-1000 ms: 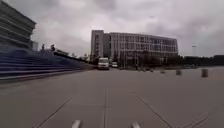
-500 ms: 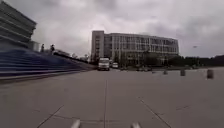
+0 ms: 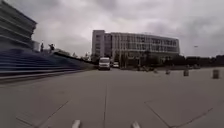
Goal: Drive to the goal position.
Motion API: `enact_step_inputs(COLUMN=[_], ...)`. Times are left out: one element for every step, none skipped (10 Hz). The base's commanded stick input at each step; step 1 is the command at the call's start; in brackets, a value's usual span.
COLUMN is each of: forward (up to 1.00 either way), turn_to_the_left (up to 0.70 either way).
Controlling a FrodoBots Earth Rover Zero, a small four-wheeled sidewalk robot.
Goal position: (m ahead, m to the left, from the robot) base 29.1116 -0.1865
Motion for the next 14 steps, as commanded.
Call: enact_step_inputs(forward=[0.7, 0.7, 0.7, 0.7, 0.7, 0.7, 0.7, 0.7, 0.7, 0.7, 0.7, 0.7, 0.7, 0.7], turn_to_the_left=[0.0, 0.0, 0.0, 0.0, 0.0, 0.0, 0.0, 0.0, 0.0, 0.0, 0.0, 0.0, 0.0, 0.0])
